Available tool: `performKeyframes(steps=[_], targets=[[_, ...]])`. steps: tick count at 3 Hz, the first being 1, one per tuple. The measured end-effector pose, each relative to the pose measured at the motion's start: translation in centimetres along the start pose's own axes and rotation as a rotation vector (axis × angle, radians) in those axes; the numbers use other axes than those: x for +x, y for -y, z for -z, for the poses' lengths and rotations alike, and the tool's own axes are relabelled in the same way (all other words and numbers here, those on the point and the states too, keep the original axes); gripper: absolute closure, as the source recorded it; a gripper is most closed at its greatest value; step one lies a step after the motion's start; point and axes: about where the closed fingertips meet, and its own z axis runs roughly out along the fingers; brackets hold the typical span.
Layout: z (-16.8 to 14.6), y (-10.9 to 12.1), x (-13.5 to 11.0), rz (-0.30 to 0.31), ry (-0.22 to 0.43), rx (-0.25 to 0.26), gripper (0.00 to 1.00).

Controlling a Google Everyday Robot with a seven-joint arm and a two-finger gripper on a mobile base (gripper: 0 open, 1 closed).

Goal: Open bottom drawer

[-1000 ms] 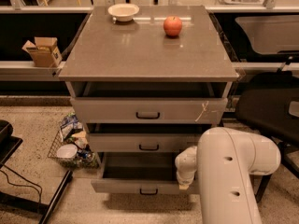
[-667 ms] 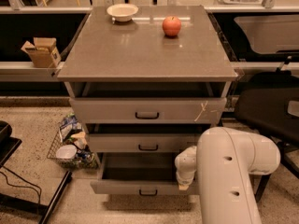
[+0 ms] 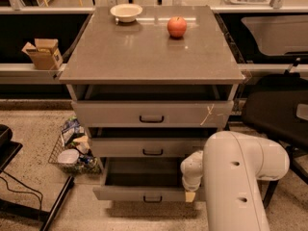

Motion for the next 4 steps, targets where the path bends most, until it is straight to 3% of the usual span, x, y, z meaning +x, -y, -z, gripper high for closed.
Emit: performKeyframes(steps=[1, 2, 3, 4], targets=[[0.0, 0.0, 0.0, 0.0, 0.0, 0.0, 0.0], [0.0, 0.0, 0.0, 0.0, 0.0, 0.0, 0.0], [-1.3, -0.6, 0.3, -0.013, 0.013, -0.038, 0.0], [-1.1, -4.2, 0.2, -0.046, 0.019, -0.086, 0.26]])
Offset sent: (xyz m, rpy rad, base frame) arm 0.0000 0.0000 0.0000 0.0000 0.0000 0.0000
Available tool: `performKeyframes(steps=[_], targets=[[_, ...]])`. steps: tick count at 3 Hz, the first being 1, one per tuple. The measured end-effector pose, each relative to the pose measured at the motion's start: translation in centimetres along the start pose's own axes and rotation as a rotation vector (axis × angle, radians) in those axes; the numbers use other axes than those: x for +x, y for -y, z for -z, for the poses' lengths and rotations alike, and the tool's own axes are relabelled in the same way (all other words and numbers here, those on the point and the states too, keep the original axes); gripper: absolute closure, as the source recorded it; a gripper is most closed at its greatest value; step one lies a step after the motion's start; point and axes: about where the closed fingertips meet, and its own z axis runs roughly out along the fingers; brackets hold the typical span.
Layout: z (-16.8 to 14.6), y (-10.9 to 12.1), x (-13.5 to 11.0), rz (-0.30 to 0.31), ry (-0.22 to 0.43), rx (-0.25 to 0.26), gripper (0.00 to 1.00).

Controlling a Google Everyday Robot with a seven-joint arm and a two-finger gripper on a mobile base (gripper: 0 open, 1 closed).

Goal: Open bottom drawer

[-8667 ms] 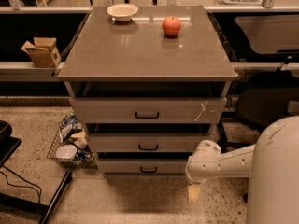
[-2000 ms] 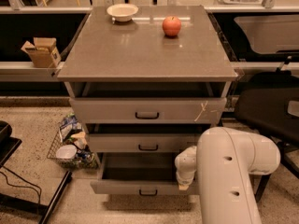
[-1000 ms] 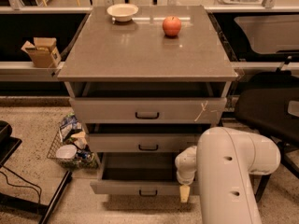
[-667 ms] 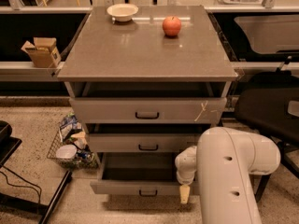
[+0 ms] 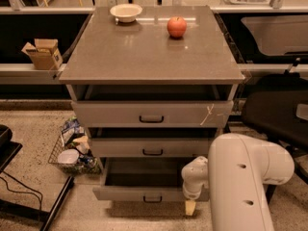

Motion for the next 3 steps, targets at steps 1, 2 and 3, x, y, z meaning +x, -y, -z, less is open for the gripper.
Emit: performKeyframes(steps=[1, 2, 3], targets=[[2.1, -4.6, -0.3, -0.029, -0.024, -0.021, 0.49], [2.3, -8.6, -0.4, -0.04, -0.047, -0.083, 0.72], [2.7, -8.7, -0.4, -0.04, -0.047, -0.083, 0.95]])
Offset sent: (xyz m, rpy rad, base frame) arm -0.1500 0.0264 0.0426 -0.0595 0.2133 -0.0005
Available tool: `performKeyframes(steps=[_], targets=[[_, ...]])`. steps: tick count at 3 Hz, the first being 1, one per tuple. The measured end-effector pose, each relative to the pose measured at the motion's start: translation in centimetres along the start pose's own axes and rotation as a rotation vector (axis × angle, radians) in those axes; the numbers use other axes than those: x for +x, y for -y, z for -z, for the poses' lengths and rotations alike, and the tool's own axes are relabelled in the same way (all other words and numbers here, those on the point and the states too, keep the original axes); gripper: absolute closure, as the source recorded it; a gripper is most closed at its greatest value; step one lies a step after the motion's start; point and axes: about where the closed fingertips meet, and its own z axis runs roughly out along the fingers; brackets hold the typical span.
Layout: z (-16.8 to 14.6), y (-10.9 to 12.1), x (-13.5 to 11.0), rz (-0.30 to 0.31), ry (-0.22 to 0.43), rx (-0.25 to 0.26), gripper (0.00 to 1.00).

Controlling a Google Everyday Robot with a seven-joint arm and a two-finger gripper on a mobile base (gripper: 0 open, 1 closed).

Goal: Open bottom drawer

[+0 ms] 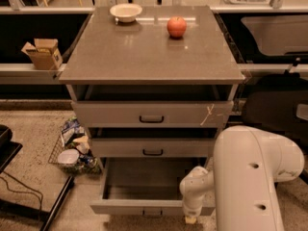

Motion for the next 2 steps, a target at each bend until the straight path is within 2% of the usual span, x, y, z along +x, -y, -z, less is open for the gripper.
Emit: performKeyframes(steps=[1, 2], targets=[[-1.26, -2.02, -0.33, 0.035, -0.004, -0.063, 0.7], [-1.37, -2.43, -0.33, 0.046, -0.005, -0.068, 0.47]])
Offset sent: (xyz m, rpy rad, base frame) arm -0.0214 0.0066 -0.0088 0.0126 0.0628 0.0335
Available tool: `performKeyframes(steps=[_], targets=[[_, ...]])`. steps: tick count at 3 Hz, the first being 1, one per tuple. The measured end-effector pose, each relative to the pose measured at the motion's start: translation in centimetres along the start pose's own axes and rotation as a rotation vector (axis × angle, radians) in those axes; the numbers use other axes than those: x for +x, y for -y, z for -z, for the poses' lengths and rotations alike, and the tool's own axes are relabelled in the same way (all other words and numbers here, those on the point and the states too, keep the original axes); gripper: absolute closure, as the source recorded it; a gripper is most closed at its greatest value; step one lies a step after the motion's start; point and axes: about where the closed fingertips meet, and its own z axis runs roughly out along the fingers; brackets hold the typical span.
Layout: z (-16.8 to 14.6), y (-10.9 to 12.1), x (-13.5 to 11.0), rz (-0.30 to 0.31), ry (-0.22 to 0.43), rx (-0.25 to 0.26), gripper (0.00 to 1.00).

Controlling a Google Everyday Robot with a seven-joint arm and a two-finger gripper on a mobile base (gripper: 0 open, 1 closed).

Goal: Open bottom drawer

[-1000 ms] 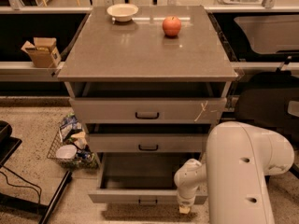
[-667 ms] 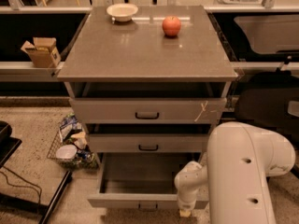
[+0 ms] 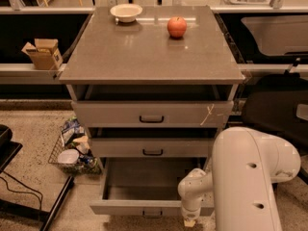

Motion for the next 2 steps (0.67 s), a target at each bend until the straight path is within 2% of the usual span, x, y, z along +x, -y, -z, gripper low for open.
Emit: performKeyframes(steps=[1, 2], targets=[[0.7, -0.3, -0.1, 0.008, -0.004, 0.04, 0.23], [2.7, -0.3, -0.6, 0.035, 0.001, 0.126, 0.01]])
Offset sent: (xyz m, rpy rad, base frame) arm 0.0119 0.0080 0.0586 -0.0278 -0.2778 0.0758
